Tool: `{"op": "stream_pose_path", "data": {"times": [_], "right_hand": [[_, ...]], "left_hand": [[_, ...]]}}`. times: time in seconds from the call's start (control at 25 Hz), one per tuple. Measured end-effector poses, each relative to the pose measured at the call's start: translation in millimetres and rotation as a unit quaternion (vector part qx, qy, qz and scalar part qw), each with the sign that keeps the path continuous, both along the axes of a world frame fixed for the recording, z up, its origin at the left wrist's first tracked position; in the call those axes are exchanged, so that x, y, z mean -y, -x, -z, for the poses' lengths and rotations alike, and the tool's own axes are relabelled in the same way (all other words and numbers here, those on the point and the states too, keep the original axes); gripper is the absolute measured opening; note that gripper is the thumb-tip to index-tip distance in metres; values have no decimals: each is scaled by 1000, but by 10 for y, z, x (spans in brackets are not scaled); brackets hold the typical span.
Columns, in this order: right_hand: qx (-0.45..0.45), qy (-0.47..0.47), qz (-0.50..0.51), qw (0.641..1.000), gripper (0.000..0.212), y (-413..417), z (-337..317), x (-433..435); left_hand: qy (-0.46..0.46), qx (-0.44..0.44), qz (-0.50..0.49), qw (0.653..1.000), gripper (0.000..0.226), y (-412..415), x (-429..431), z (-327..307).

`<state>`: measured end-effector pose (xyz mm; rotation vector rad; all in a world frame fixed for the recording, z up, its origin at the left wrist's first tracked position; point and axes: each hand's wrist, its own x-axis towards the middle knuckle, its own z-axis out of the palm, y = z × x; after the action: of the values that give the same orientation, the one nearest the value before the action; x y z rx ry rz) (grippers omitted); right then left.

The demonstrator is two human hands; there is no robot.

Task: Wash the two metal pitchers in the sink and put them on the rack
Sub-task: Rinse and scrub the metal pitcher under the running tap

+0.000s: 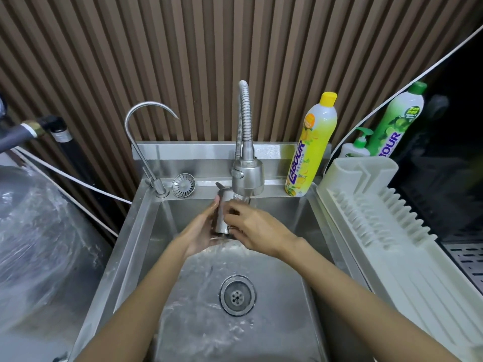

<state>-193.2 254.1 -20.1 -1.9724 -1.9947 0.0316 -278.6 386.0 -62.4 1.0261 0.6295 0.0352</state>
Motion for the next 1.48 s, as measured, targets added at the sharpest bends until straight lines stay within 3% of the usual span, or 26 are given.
{"op": "stream_pose_path", "data": {"times": [0.12, 0.24, 0.36, 0.4, 0.48, 0.56, 0.64, 0.72, 0.8, 0.84, 0.96, 1.04, 1.16, 1.36, 1.48], "right_hand": [[-79, -7, 47, 996, 11, -64, -28, 140], [-257, -45, 112, 959, 23, -28, -30, 192], [-441, -121, 231, 859, 44, 2, 3, 144], [-471, -109, 275, 831, 53, -16, 7, 125], [-502, -36, 317, 804, 70, -83, 31, 93], [-528, 8, 316, 788, 79, -83, 32, 60], [-495, 1, 303, 815, 79, 19, -23, 7], [-373, -8, 253, 893, 75, 160, -93, -28], [-246, 8, 203, 948, 81, 255, -147, -2], [-213, 18, 207, 955, 85, 241, -167, 45], [-210, 25, 306, 928, 85, -52, -224, 300], [-218, 29, 372, 902, 84, -405, -292, 567], [-221, 45, 448, 865, 75, -1008, -478, 1068], [-158, 67, 546, 820, 68, -1832, -766, 1795], [-144, 96, 558, 812, 65, -2150, -631, 2012]], "left_hand": [[74, 50, 4, 996, 28, -17, 98, -24], [79, 65, 18, 995, 24, -132, 338, -40], [-21, 57, -26, 998, 21, -228, 487, -40], [-83, 54, -36, 994, 30, -216, 496, -45], [-192, 61, -36, 979, 58, -138, 460, -59], [-219, 91, -28, 971, 69, 19, 403, -81], [-113, 138, -84, 980, 52, 199, 318, -83], [26, 150, -171, 973, 30, 308, 241, -42], [24, 73, -220, 973, 26, 306, 211, 17], [-22, 23, -212, 977, 27, 260, 259, -4], [-164, -14, -109, 980, 30, -43, 613, -203], [-238, 32, -31, 970, 32, -352, 920, -336], [-333, 109, 57, 935, 60, -890, 1345, -492], [-350, 146, 153, 912, 60, -1768, 1811, -586], [-356, 140, 171, 908, 61, -2081, 2009, -501]]}}
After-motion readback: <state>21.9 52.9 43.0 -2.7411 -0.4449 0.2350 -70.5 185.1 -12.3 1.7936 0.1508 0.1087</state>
